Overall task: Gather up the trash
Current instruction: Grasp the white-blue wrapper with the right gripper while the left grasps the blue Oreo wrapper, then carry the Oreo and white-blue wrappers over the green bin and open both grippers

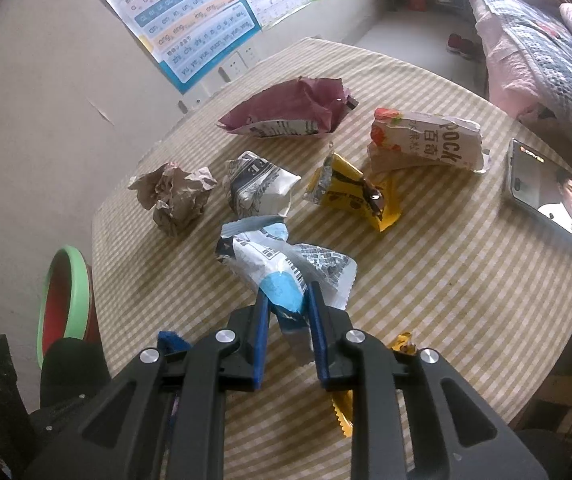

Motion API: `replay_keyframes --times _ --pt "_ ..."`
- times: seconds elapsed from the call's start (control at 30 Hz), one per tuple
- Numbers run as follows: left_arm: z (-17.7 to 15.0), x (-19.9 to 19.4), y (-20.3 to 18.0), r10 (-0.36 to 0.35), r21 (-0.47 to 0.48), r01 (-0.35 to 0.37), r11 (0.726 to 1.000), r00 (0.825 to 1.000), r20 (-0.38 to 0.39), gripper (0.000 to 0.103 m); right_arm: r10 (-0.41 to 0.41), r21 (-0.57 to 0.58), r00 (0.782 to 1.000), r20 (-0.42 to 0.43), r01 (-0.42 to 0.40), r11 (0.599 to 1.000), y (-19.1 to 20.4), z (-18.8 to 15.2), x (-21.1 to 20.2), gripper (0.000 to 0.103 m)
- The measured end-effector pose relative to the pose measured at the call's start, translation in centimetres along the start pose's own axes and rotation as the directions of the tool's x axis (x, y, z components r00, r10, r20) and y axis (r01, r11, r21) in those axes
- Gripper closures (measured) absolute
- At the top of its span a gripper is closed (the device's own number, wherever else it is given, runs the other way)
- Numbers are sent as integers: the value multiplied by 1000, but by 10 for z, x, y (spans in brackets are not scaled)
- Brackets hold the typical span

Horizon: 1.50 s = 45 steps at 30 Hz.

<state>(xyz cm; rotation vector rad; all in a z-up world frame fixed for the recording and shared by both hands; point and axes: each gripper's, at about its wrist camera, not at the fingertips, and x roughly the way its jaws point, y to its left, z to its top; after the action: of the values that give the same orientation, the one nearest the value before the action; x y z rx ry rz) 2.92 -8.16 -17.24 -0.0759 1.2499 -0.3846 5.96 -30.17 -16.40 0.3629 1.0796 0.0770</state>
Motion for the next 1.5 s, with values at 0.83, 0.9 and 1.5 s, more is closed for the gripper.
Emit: replay_keyframes --times 0.83,0.9,1.5 --pt "1 22 -14 58 141 -56 988 998 -13 103 6 1 1000 -12 -6 1000 1 -1 3 83" --pt "1 14 -11 54 120 -54 991 999 6 103 5 0 1000 -10 -5 1000 1 -1 3 83" --pt "23 -43 7 62 74 -75 994 984 167 101 -22 -64 999 24 24 998 19 -14 -15 83"
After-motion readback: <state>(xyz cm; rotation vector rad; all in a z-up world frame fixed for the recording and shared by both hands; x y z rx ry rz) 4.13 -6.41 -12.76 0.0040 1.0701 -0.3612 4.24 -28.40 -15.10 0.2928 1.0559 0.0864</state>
